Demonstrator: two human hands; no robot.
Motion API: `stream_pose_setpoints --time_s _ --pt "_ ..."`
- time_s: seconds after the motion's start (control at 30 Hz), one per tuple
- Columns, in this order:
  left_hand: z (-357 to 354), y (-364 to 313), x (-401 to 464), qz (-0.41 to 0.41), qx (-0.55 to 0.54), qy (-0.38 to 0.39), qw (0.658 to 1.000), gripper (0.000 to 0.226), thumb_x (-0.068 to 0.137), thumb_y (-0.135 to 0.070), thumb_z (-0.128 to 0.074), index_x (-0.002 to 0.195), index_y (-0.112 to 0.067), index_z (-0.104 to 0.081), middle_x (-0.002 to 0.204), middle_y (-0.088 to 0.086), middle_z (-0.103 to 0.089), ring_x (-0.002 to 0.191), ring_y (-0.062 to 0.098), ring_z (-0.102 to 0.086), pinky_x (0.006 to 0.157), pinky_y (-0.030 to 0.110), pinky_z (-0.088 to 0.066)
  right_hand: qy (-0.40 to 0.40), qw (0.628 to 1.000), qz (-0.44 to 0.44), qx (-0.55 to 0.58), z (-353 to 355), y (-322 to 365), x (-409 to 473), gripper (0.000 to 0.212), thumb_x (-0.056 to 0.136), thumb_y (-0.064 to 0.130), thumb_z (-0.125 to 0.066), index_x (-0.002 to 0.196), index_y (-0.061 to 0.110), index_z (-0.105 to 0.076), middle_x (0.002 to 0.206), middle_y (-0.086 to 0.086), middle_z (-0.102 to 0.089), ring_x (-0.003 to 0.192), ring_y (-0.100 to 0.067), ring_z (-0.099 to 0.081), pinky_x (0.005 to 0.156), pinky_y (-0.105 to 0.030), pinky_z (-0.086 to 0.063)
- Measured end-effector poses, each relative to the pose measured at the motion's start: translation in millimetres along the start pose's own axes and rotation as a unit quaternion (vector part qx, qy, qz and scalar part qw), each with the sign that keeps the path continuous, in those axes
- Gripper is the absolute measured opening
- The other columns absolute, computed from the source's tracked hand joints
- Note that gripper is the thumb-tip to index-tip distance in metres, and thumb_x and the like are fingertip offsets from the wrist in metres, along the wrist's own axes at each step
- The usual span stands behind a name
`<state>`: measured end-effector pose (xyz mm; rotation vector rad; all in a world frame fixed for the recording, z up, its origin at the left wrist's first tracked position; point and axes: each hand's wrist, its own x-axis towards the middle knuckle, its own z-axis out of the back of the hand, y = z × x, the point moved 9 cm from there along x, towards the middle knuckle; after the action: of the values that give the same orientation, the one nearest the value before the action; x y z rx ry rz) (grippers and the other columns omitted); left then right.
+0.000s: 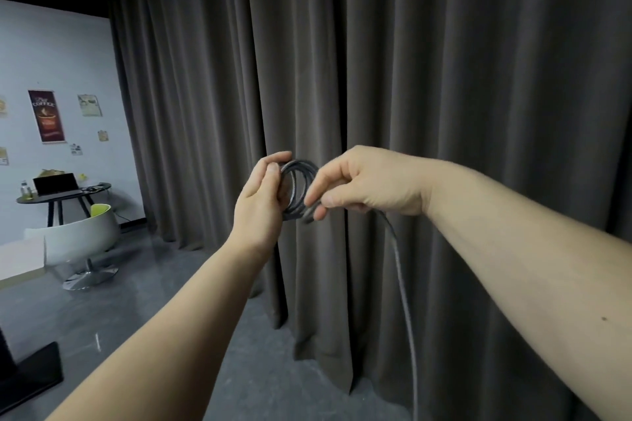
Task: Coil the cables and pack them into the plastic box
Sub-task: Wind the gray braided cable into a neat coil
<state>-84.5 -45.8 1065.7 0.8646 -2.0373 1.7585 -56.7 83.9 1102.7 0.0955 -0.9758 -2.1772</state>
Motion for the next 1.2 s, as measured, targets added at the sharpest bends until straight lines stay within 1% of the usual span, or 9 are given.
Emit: stream_pose_setpoints --time_s 0.2,0.27,0.33,0.43,0.57,0.77,0.9,1.07,1.2 --pt "-34 28 -14 0.051 -0.026 0.041 0.998 0.036 0.093 -0.04 -0.044 0.113 -0.019 -0.066 0.106 0.004 -0.073 0.104 0.02 -0.067 0.093 0.038 -0.052 -0.147 0.976 0.008 0.158 10 -37 9 0.013 0.089 0.0 -0.061 0.084 0.011 -0.055 0.073 -0.008 -0.069 0.044 -0.006 -0.043 0.045 -0.015 -0.034" --pt "-42 34 -19 0.061 -0.041 0.041 0.996 0.027 0.101 -0.031 -0.044 0.109 -0.019 -0.067 0.084 0.0 -0.069 0.081 0.014 -0.063 0.076 0.029 -0.048 -0.24 0.969 -0.013 0.059 27 -51 3 0.025 0.08 0.017 -0.076 0.073 0.015 -0.052 0.057 0.004 -0.058 0.043 -0.002 -0.042 0.046 -0.016 -0.033" --pt "-49 36 -22 0.065 -0.048 0.043 0.996 0.029 0.105 -0.022 -0.038 0.104 -0.018 -0.066 0.062 -0.004 -0.046 0.058 0.009 -0.04 0.058 0.024 -0.032 -0.317 0.947 -0.051 -0.026 43 -60 -6 0.04 0.069 0.034 -0.083 0.065 0.017 -0.047 0.053 0.008 -0.044 0.048 -0.006 -0.038 0.049 -0.021 -0.031" --pt "-55 33 -19 0.052 -0.038 0.051 0.997 0.03 0.105 -0.018 -0.035 0.101 -0.015 -0.065 0.055 -0.009 -0.033 0.051 0.007 -0.027 0.052 0.024 -0.023 -0.265 0.959 -0.042 0.088 41 -75 -8 0.031 0.075 0.023 -0.08 0.066 0.014 -0.051 0.053 0.002 -0.045 0.046 -0.009 -0.039 0.05 -0.025 -0.03" --pt "-54 34 -14 0.046 -0.031 0.029 0.998 0.032 0.105 -0.02 -0.036 0.097 -0.017 -0.067 0.06 -0.001 -0.038 0.051 0.007 -0.03 0.049 0.022 -0.025 -0.162 0.957 -0.038 0.237 37 -86 -13 0.015 0.085 -0.007 -0.061 0.082 0.008 -0.062 0.055 0.001 -0.06 0.048 -0.008 -0.052 0.056 -0.024 -0.039" --pt "-69 31 -20 0.039 -0.058 0.022 0.997 0.034 0.106 -0.02 -0.035 0.094 -0.017 -0.067 0.052 -0.009 -0.031 0.048 0.009 -0.025 0.049 0.024 -0.024 -0.341 0.932 0.039 0.116 68 -93 -24 0.02 0.082 0.002 -0.068 0.073 0.02 -0.069 0.064 0.008 -0.065 0.06 -0.004 -0.057 0.064 -0.023 -0.047" --pt "-71 23 -23 0.023 -0.087 0.0 0.996 0.032 0.106 -0.019 -0.035 0.096 -0.016 -0.065 0.051 -0.011 -0.034 0.048 0.008 -0.026 0.048 0.023 -0.026 -0.426 0.901 0.076 -0.021 54 -91 -39 0.02 0.092 0.015 -0.055 0.097 0.022 -0.073 0.089 0.009 -0.073 0.084 -0.008 -0.065 0.08 -0.025 -0.051" --pt "-66 13 -24 0.012 -0.105 -0.004 0.994 0.028 0.106 -0.019 -0.036 0.099 -0.016 -0.063 0.052 -0.01 -0.035 0.048 0.008 -0.028 0.048 0.022 -0.028 -0.418 0.906 0.07 -0.001 30 -84 -39 0.037 0.101 0.029 -0.043 0.134 0.019 -0.055 0.129 0.001 -0.062 0.12 -0.012 -0.055 0.096 -0.013 -0.036" --pt "-62 12 -16 0.062 -0.19 0.018 0.98 0.024 0.105 -0.021 -0.037 0.107 -0.011 -0.059 0.051 -0.008 -0.028 0.045 0.007 -0.023 0.048 0.021 -0.026 -0.399 0.915 0.048 0.025 17 -76 -19 0.043 0.1 0.03 -0.042 0.143 0.025 -0.041 0.124 0.008 -0.059 0.113 -0.009 -0.053 0.093 -0.016 -0.036"
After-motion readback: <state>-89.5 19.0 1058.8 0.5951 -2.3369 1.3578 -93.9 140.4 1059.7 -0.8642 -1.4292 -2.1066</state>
